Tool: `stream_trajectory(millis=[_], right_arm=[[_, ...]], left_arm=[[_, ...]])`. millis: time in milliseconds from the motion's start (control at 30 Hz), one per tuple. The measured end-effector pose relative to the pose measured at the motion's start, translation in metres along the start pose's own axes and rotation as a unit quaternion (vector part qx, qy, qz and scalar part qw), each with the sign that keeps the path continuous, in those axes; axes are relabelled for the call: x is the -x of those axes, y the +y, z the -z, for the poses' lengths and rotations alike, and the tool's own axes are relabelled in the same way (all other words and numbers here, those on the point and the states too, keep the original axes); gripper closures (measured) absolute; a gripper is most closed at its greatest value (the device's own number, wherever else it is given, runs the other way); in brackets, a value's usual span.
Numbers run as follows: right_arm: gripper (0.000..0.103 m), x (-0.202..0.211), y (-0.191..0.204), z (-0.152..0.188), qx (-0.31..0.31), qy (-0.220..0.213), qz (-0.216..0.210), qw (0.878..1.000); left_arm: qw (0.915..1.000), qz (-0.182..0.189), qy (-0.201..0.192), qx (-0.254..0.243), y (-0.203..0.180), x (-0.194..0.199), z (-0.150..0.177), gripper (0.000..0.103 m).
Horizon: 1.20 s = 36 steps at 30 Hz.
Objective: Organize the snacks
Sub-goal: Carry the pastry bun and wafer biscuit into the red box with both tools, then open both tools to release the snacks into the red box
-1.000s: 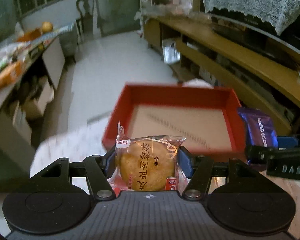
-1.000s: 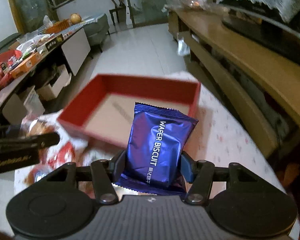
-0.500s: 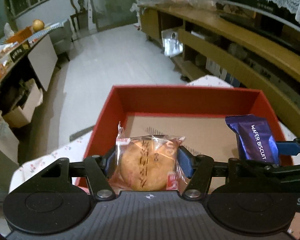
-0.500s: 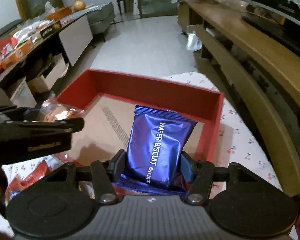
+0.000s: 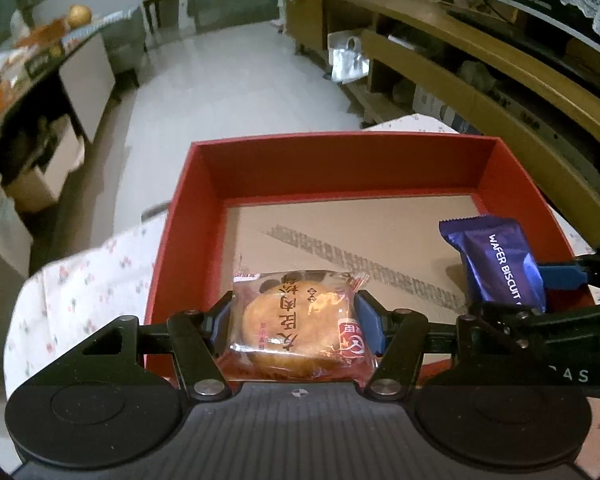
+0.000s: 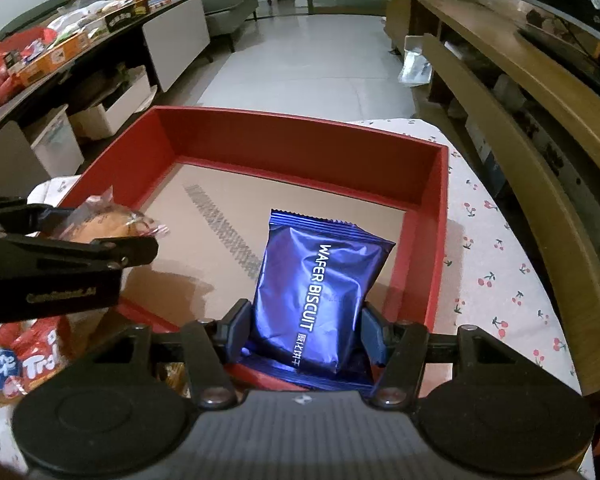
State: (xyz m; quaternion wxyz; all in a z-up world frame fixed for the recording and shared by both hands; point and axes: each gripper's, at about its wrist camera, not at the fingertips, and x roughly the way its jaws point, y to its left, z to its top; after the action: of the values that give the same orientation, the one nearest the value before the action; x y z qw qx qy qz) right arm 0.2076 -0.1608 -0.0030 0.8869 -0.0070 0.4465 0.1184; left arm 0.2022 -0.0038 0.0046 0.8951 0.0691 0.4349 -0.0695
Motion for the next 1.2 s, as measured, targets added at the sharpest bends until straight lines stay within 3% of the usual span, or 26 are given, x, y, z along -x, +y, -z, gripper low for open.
stream_trajectory(millis=[200,267,367,700,867,1200], right_arm=[[0.032,0.000,0.001,-0.003,-0.001,0.006,-0.004,1.000],[0.032,0.001,-0.001,-0.005,-0.009,-0.006,-0.002,1.000],[0.031,0.004,-0.004,-0.008,-0.014,-0.016,-0.014,1.000],[0.030,0.022,-0.004,-0.008,-0.030,-0.037,-0.017,0.999],[0.030,0.047,0.019,0.001,-0.009,-0.050,-0.043,0.998],[0.031,0.071,0.102,0.045,0.096,-0.028,-0.111,0.989]], left_arm=[[0.9999,-0.010,0.003,-0.008,-0.005,0.004,0.001,0.032],[0.9998,-0.013,0.004,-0.012,-0.007,0.002,-0.002,0.027],[0.9994,-0.025,-0.001,-0.023,-0.009,0.000,-0.003,0.028],[0.9997,-0.021,-0.016,0.003,0.007,0.027,-0.002,0.027],[0.9986,-0.024,-0.032,0.034,0.036,0.065,0.019,0.022],[0.9940,-0.043,0.005,0.100,0.085,0.098,0.078,0.022]])
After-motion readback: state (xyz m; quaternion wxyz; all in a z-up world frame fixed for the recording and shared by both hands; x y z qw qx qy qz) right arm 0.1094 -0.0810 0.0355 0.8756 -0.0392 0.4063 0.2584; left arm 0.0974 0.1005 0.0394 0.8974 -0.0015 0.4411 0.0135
